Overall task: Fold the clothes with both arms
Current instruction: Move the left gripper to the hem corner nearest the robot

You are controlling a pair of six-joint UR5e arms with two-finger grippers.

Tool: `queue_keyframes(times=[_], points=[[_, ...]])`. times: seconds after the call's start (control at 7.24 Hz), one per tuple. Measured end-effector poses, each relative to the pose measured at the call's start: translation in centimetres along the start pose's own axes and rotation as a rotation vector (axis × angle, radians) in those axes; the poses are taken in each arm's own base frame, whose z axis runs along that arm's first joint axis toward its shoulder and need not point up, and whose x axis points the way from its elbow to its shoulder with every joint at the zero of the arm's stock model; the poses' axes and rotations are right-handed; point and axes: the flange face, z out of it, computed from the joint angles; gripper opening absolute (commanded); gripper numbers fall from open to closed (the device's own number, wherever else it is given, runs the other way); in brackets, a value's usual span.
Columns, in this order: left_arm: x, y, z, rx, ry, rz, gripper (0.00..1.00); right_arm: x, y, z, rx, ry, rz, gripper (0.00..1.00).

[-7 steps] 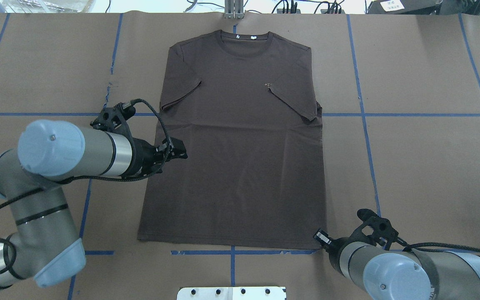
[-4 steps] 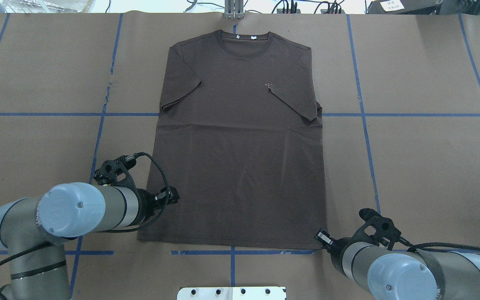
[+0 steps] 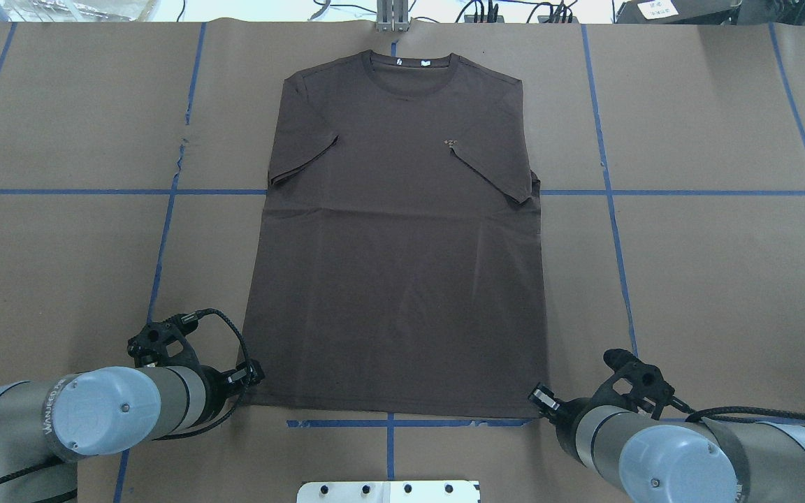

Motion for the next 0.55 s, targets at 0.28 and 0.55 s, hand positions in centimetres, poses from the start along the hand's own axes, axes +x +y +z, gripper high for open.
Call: queue_keyframes(times=[0.28, 0.55], points=[[-0.37, 0.40, 0.15, -0.004, -0.007, -0.004, 0.27, 0.03, -0.03, 0.02, 0.001, 0.000, 0.001, 0.00], [-0.36, 0.65, 0.08, -0.008, -0.006, -0.029, 0.00, 0.11, -0.08, 0.09, 0.003, 0.002, 0.001, 0.00]])
